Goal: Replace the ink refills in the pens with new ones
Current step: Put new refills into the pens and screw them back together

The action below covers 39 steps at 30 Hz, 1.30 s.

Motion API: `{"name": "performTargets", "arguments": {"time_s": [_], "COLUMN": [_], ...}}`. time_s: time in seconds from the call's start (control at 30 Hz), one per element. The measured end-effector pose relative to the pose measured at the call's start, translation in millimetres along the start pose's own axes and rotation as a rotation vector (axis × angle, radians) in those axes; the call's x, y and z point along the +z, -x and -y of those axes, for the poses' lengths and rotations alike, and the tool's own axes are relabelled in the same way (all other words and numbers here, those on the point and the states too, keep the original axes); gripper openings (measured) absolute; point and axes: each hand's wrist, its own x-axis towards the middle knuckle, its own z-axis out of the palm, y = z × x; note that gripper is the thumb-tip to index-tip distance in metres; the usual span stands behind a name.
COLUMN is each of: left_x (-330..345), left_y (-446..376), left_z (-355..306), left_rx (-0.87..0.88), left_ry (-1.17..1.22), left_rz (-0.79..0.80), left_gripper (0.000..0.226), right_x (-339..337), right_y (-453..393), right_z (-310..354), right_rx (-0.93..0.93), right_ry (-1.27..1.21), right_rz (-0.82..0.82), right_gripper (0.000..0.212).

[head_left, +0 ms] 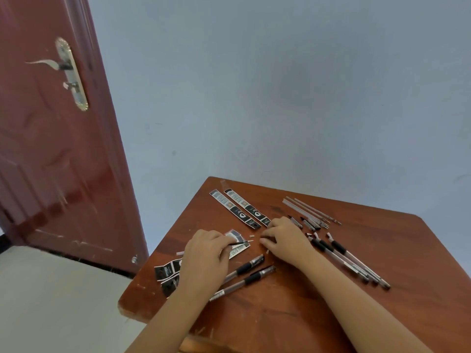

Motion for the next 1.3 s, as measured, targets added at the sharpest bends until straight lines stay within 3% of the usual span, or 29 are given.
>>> {"name": "performTargets", "arguments": {"time_s": [0.17,0.33,0.47,0.83,1.1,1.3], "left_x": [8.9,23.9,33.8,47.8,72.8,94.1], "left_y": [-7.2,-10.0,-9.9,-15.3,-47.7,-53.8], "left_z": [-15.0,-33.6,-54.9,-86.3,-117.3,-119.1], "left_rx": [0.047,0.065,0.072,-0.019,-0.013,-0.2], "left_ry": [0.045,0.128,0.196,0.249,0.446,0.609], "left_rz": [-0.013,0.028,0.053,0.143,0.049,0.036], "left_gripper": [0.028,0.022,0.021,0.021,0.021,0.023], "right_x": [-15.2,-20.7,-16.4,-15.0,-24.3,-26.6], "right_y": [26.6,69.2,80.1,82.1,96.2,95.6], "right_z": [-26.4,-49.9,-55.6,-64.4,-68.8,-74.4], "right_rx": [0.104,0.318,0.332,0.335,0.293,0.326], "right_ry": [0.037,0.213,0.176,-0.107,-0.472,-0.494], "right_rz": [-0.13,-0.106,-0.123,-0.153,-0.497,-0.569], "right_gripper": [0.029,0.03,0.03,0.028,0.023,0.026]}}
